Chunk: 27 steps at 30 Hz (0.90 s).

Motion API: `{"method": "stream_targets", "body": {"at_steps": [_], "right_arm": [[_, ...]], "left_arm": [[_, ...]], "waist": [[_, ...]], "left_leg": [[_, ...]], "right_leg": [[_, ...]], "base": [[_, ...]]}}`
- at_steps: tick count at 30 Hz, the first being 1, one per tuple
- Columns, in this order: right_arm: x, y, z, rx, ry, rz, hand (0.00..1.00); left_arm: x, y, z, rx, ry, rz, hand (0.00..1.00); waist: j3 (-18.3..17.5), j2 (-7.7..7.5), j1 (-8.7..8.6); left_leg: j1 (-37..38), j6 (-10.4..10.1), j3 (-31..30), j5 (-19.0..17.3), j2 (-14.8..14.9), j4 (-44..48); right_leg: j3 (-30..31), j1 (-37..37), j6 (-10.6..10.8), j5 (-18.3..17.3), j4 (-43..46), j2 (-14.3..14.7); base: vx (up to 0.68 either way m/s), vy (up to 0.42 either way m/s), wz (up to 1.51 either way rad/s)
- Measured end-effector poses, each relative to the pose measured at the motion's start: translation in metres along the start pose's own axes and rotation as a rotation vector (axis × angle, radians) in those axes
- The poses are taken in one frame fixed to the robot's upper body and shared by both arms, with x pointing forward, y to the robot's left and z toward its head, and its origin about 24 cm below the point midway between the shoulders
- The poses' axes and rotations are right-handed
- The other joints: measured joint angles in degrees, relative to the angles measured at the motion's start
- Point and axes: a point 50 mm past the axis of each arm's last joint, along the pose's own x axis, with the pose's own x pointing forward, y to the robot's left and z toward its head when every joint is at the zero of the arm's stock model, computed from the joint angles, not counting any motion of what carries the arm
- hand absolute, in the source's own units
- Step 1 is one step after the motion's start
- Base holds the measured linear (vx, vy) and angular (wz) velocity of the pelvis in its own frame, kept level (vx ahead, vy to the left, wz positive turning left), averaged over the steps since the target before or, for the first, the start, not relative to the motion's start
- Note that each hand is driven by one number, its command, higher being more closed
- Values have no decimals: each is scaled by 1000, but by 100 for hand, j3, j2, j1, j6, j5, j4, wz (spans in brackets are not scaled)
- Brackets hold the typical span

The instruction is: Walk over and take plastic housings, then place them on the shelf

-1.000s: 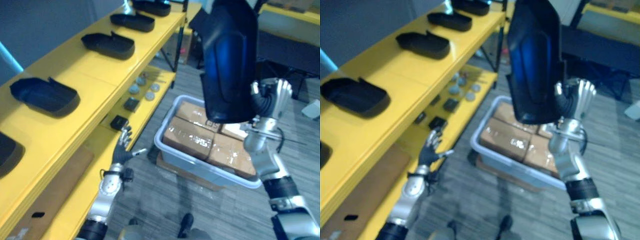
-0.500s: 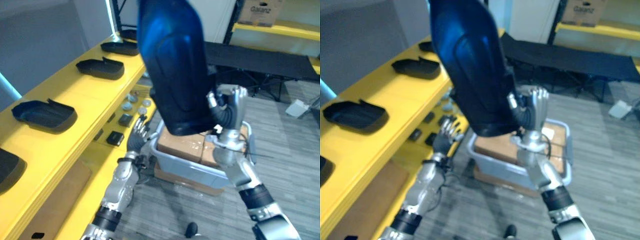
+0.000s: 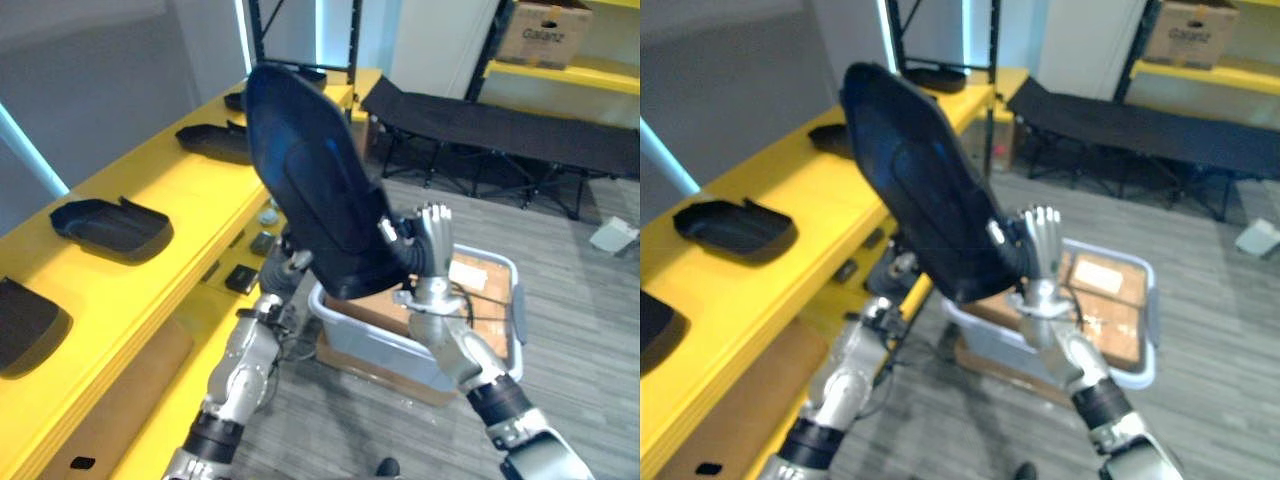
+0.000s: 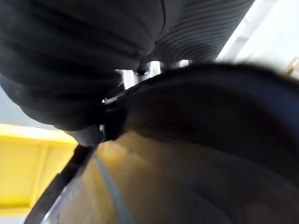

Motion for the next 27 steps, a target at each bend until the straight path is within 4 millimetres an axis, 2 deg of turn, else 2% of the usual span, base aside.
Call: {"method": "stream_targets", "body": {"at_steps": [7,14,23,24,27], "right_arm": [[-4,6,-2,-3,26,29,100],[-12,19,0,78,102,54,100],[-17,34,19,176,111,73,100],[-18,37,23,195,106,78,100],[-21,41,32,233,87,96,100]], "left_arm": [[-10,0,1,-3,25,-5,0],[-12,1,-5,179,83,32,0],[-22,15,-13,249,128,184,0],[-22,17,-13,250,127,203,100],[-24,25,-15,244,132,253,100]], "waist": [[-62,74,35],[-121,89,93],[-122,88,183],[-123,86,182],[-204,81,178]], "left_leg": [[-16,-1,-25,0,7,4],[-95,-4,-74,-1,12,58],[-117,-10,-102,1,21,94],[-121,-11,-106,2,24,94],[-160,-14,-106,2,31,94]], "right_leg": [[-34,-3,-21,-22,-40,7],[-125,-8,-25,-22,-40,9],[-165,-4,-98,-80,-43,16],[-167,-8,-99,-81,-43,19],[-167,-52,-97,-84,-43,26]], "base": [[-6,4,0],[-11,25,5],[-3,3,0],[0,0,0],[0,0,0]]}}
